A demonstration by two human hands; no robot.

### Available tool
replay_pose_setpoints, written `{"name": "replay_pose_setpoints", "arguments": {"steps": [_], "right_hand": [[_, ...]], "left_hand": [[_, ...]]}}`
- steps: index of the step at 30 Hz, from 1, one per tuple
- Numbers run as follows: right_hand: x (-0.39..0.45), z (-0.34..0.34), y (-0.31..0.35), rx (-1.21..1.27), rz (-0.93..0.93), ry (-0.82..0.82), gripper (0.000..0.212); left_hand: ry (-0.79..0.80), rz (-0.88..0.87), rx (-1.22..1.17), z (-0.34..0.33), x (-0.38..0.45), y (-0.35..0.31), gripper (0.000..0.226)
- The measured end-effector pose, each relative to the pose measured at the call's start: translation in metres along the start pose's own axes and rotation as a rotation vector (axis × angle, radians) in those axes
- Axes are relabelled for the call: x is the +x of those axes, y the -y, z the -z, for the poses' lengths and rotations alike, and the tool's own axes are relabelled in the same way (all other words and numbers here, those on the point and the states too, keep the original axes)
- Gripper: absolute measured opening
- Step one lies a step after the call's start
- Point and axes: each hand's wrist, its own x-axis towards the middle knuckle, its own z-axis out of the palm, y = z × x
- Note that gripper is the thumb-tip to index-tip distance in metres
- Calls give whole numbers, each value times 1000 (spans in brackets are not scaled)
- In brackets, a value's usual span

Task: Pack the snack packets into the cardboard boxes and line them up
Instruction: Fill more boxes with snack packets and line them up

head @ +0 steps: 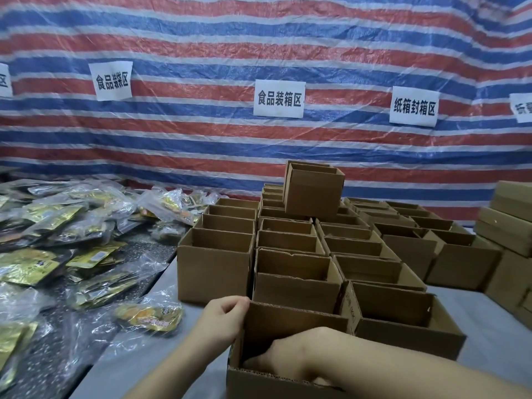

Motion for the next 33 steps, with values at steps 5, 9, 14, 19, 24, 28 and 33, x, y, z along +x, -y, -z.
{"name": "replay_pose_setpoints", "arguments": {"steps": [5, 9, 14, 19, 24, 28, 33], "right_hand": [[-43, 12, 0, 328, 3, -81, 66], [-61, 16, 3, 249, 19, -229, 36], [-29, 8, 10, 203, -39, -6, 31], [-18, 16, 12, 250, -98, 61, 34], [-45, 8, -14, 262, -207, -89, 41], [-49, -4, -16, 330, -251, -64, 48], [-80, -10, -15, 427, -263, -564, 34]], "left_hand": [[-4, 11, 4, -3, -1, 2, 40], [-2, 6, 8, -5, -1, 1, 40], [-29, 67, -25, -8, -1, -2, 37], [-20, 97, -30, -5, -2, -5, 36], [-12, 109, 7, -6, 0, -3, 42], [-26, 109, 38, -9, -2, -6, 42], [-12, 220, -60, -5, -13, -13, 39]]}}
